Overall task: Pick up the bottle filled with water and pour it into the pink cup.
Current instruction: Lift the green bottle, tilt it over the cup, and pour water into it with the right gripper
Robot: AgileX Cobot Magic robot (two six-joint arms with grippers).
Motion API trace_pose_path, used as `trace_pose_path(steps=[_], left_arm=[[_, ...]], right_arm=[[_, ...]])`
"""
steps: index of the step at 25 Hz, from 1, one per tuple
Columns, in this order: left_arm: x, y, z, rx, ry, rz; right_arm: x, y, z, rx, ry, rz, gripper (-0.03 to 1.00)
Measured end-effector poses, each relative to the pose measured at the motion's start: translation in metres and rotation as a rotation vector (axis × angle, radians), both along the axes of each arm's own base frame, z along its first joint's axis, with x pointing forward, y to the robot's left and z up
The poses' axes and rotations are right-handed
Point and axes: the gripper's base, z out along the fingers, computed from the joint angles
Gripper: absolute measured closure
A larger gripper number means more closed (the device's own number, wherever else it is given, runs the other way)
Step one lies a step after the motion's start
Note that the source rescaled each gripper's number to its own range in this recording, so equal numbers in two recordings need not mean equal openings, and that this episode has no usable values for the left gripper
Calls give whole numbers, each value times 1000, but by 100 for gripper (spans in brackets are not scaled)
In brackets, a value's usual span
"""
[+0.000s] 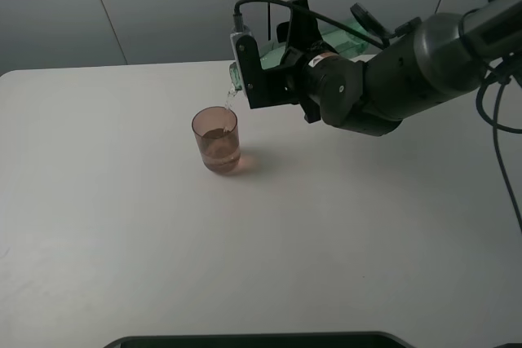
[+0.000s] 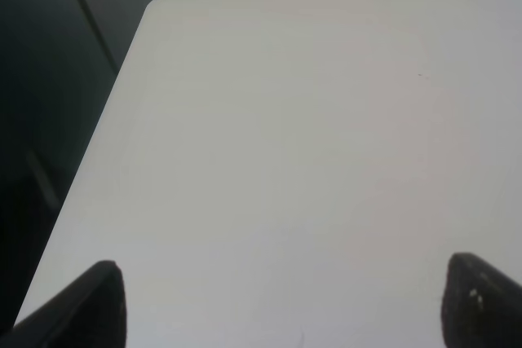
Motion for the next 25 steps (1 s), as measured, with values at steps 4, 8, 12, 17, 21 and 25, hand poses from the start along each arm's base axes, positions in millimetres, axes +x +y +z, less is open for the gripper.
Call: trace_pose_path(steps=[4, 8, 12, 17, 21, 25], left_arm=[[0, 0, 0, 0, 0, 0], [0, 0, 0, 0, 0, 0], [0, 0, 0, 0, 0, 0], [0, 0, 0, 0, 0, 0], [0, 0, 0, 0, 0, 0], [0, 0, 0, 0, 0, 0]], right_arm=[[0, 0, 0, -1, -2, 0, 93], [0, 0, 0, -1, -4, -1, 93], [0, 0, 0, -3, -5, 1, 93], [0, 0, 0, 17, 0, -6, 93], [0, 1, 0, 86, 32, -28, 93], [0, 1, 0, 215, 67, -79, 93]])
